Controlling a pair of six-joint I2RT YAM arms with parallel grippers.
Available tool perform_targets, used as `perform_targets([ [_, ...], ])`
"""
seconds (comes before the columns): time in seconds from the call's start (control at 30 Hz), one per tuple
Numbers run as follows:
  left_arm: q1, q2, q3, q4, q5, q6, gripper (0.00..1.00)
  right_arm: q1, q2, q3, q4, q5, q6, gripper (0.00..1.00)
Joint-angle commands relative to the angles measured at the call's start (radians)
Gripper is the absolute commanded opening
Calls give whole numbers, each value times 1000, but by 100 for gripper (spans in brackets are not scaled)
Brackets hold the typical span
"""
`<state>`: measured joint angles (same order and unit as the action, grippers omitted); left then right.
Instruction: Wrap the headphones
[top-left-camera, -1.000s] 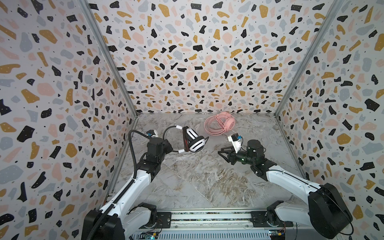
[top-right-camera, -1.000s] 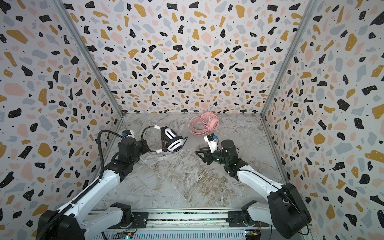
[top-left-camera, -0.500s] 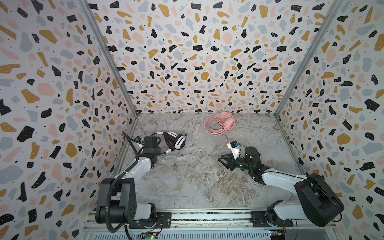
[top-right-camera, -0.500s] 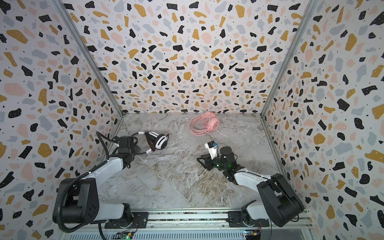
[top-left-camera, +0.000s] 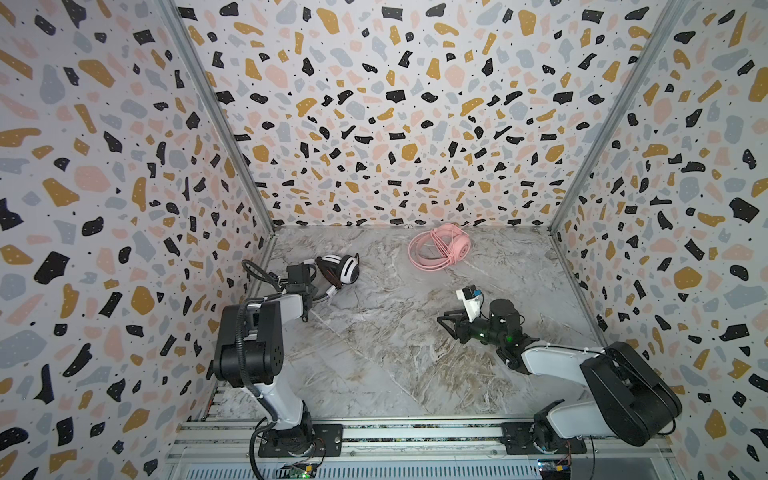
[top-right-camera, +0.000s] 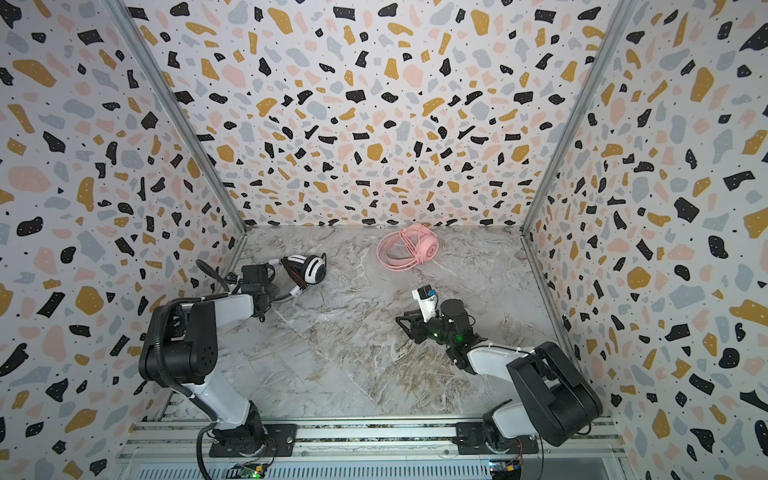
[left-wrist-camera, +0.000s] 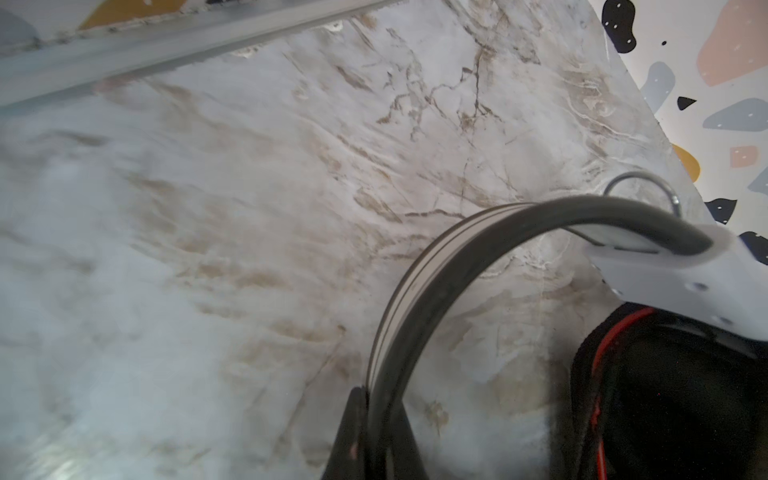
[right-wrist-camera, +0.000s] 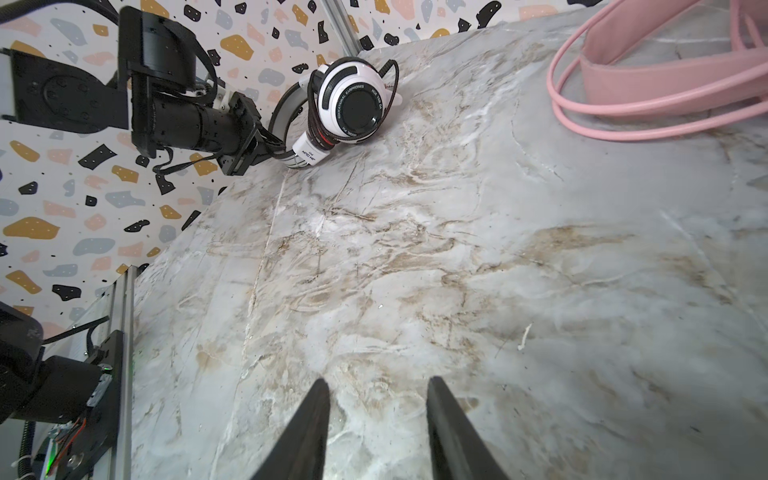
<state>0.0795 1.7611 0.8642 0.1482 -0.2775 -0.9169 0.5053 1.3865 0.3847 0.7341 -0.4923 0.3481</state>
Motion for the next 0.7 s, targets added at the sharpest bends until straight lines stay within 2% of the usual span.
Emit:
perform_targets([
  [0.0,1,29,38,155,46,-40,10,5,-39,-11,35,40,6,41],
  [0.17,2,42,56,118,77,-12,20,5,-68,-27,34,77,4,41],
  [0.27,4,18,23,138,71,-4,44,6,-92,-43,35,108,4,41],
  [0.3,5,13,22,130,75,-2,48,6,-95,-46,36,114,5,41],
  [0.5,6,-54,-9,110,87,23,58,5,-102,-55,47,138,5,41],
  [0.67,6,-227,-110,110,13,82,59,0,-159,-79,24,236,1,41],
])
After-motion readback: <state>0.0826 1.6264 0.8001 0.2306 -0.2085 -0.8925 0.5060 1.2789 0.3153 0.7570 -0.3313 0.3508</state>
